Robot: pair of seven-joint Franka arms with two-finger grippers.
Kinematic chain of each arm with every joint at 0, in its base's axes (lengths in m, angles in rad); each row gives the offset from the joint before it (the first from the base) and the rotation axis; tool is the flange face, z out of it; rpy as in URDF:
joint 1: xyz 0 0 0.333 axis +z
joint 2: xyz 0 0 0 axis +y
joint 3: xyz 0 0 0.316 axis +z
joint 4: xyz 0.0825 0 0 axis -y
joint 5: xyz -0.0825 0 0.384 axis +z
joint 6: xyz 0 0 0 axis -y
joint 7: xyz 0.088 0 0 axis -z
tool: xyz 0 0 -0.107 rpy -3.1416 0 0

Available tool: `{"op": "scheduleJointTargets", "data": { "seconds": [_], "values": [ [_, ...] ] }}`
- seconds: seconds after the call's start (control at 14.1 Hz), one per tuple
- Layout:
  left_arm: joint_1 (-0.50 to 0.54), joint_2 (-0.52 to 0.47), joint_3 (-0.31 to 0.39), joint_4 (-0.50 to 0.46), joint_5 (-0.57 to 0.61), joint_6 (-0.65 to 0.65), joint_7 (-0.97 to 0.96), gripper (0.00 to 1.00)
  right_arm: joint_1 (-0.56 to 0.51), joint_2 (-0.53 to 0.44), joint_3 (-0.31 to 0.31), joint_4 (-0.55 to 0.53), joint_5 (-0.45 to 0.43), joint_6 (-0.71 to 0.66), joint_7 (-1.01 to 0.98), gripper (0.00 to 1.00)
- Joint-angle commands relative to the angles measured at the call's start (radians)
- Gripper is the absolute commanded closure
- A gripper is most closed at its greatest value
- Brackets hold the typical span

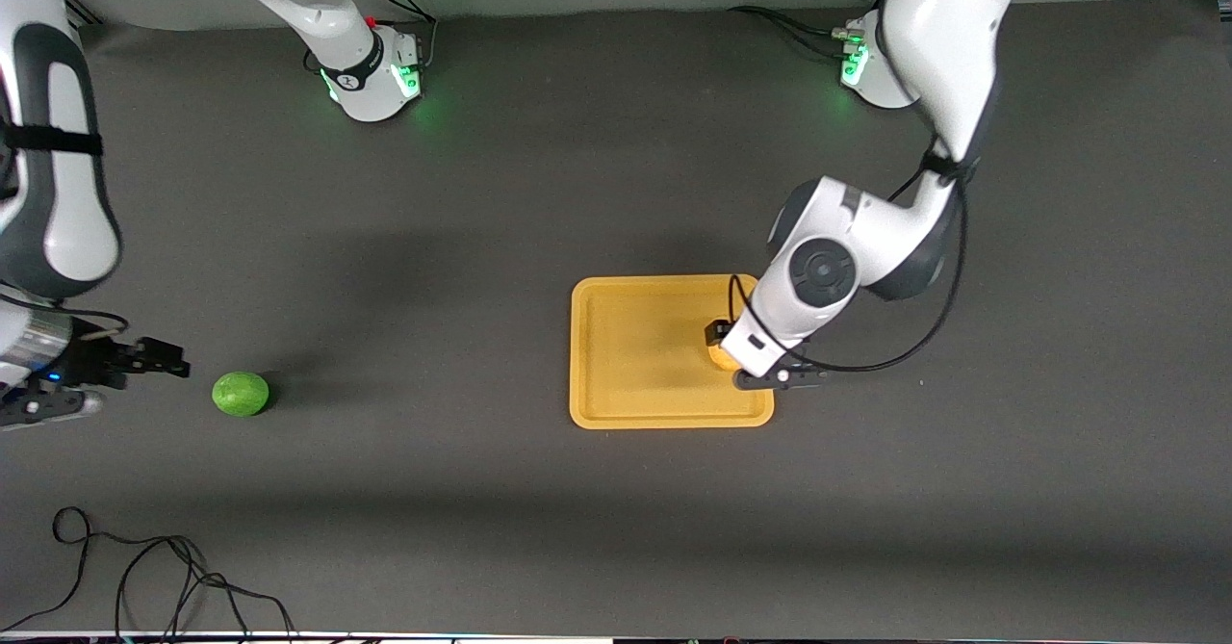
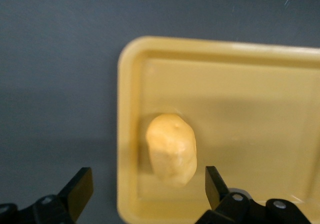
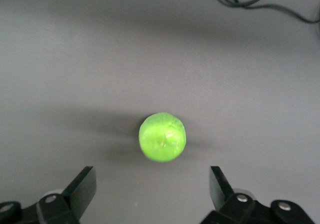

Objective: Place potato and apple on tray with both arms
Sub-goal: 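Withdraw the left gripper while the right gripper grasps the green apple, then lift the apple with the right gripper and carry it over the tray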

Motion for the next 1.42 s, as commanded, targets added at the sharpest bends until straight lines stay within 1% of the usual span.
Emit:
{"op": "scheduleJointTargets", "data": {
  "seconds": [0.0,0.14,0.28,0.36,0.43,0.5,0.57,0.71,0.85,0.99,1.07,1.14,1.21,1.28,1.35],
  "values": [
    [0.041,-0.171,0.048,-0.033,0.014,-0.13,0.009,0.0,0.004,-0.016,-0.007,-0.128,0.028,0.148,-0.01,0.0],
    [0.11,-0.267,0.049,-0.056,0.028,-0.191,0.095,0.0,0.006,0.026,-0.007,-0.13,0.028,0.19,-0.01,0.0],
    [0.175,-0.35,0.051,-0.088,0.086,-0.24,0.144,0.0,-0.002,0.075,-0.007,-0.131,0.028,0.249,-0.017,0.0],
    [0.201,-0.401,0.049,-0.133,0.114,-0.246,0.21,0.01,-0.009,0.095,-0.007,-0.133,0.028,0.271,-0.019,0.0],
    [0.222,-0.456,0.052,-0.192,0.117,-0.226,0.271,0.01,-0.009,0.113,-0.007,-0.133,0.028,0.291,-0.017,0.0],
    [0.26,-0.496,0.052,-0.218,0.117,-0.229,0.308,0.01,-0.011,0.133,-0.006,-0.133,0.03,0.312,-0.014,0.0],
    [0.291,-0.516,0.051,-0.22,0.117,-0.243,0.334,0.01,-0.009,0.145,-0.006,-0.133,0.03,0.329,-0.013,0.0],
    [0.336,-0.536,0.052,-0.205,0.117,-0.293,0.384,0.01,-0.005,0.158,-0.004,-0.13,0.059,0.343,-0.016,0.0],
    [0.377,-0.527,0.052,-0.178,0.115,-0.321,0.443,0.0,-0.002,0.17,-0.003,-0.128,0.068,0.345,-0.017,0.0],
    [0.4,-0.518,0.052,-0.174,0.108,-0.318,0.441,0.0,-0.005,0.182,-0.003,-0.124,0.067,0.356,-0.019,0.0],
    [0.41,-0.513,0.052,-0.162,0.103,-0.326,0.439,0.0,-0.005,0.189,-0.003,-0.119,0.067,0.365,-0.025,0.18],
    [0.41,-0.507,0.051,-0.157,0.103,-0.347,0.439,0.0,-0.003,0.19,-0.003,-0.114,0.067,0.366,-0.039,0.46],
    [0.41,-0.5,0.051,-0.142,0.106,-0.381,0.451,0.0,-0.003,0.189,-0.001,-0.11,0.067,0.366,-0.043,0.62],
    [0.413,-0.483,0.051,-0.108,0.106,-0.408,0.457,0.0,-0.002,0.189,-0.001,-0.098,0.064,0.362,-0.045,0.74],
    [0.414,-0.46,0.051,-0.068,0.106,-0.427,0.459,0.0,0.0,0.187,-0.001,-0.081,0.062,0.357,-0.051,0.78]
  ]
}}
